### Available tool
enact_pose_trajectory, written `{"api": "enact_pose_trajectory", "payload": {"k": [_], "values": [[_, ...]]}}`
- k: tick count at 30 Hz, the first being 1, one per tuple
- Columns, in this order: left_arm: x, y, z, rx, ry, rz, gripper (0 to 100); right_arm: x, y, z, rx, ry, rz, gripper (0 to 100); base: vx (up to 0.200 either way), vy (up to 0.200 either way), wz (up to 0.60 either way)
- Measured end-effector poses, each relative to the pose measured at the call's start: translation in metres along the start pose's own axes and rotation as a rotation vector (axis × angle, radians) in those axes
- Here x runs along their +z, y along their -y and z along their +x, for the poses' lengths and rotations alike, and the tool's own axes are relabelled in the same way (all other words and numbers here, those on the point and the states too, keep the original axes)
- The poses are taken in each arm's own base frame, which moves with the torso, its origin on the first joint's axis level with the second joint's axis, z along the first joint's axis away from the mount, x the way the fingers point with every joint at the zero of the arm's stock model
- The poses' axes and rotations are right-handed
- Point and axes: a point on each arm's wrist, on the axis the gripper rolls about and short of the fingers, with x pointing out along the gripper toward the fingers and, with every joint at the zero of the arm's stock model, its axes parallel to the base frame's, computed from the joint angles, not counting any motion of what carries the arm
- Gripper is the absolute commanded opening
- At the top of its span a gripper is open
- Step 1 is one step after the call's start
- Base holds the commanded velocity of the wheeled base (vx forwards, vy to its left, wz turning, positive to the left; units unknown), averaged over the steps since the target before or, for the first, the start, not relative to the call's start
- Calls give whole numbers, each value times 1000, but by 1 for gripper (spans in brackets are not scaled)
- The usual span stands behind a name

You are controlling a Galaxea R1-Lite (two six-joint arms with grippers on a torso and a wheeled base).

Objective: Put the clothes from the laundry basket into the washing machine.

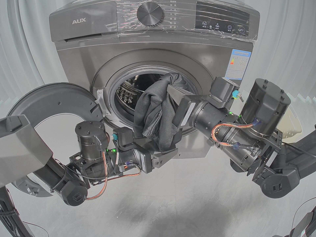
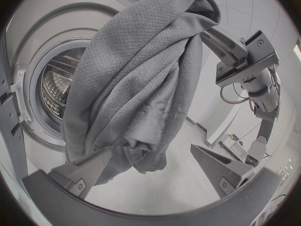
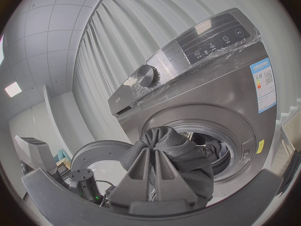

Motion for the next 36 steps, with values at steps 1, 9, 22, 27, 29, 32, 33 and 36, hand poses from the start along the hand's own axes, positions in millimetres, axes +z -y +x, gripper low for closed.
{"api": "enact_pose_trajectory", "payload": {"k": [1,9,22,27,29,32,33,36], "values": [[0,-1,0,3,1,-2,100,0,0,0,0,0,0,0,0,0,0],[4,-2,5,-2,27,-5,100,-2,0,0,0,-7,-1,0,0,0,0],[26,22,4,-89,119,-45,100,-8,4,11,-40,0,-8,0,0,0,0],[31,31,1,-121,131,-77,100,-10,4,13,-41,-1,-8,0,0,0,0],[31,32,1,-127,135,-75,100,-10,4,14,-41,-2,-8,0,0,0,0],[31,35,2,-139,147,-72,100,-11,4,14,-41,-3,-8,0,0,0,0],[31,36,2,-144,151,-71,100,-11,4,14,-41,-3,-8,0,0,0,0],[29,38,3,-152,146,-74,100,-11,4,14,-43,-4,-9,0,0,0,0]]}}
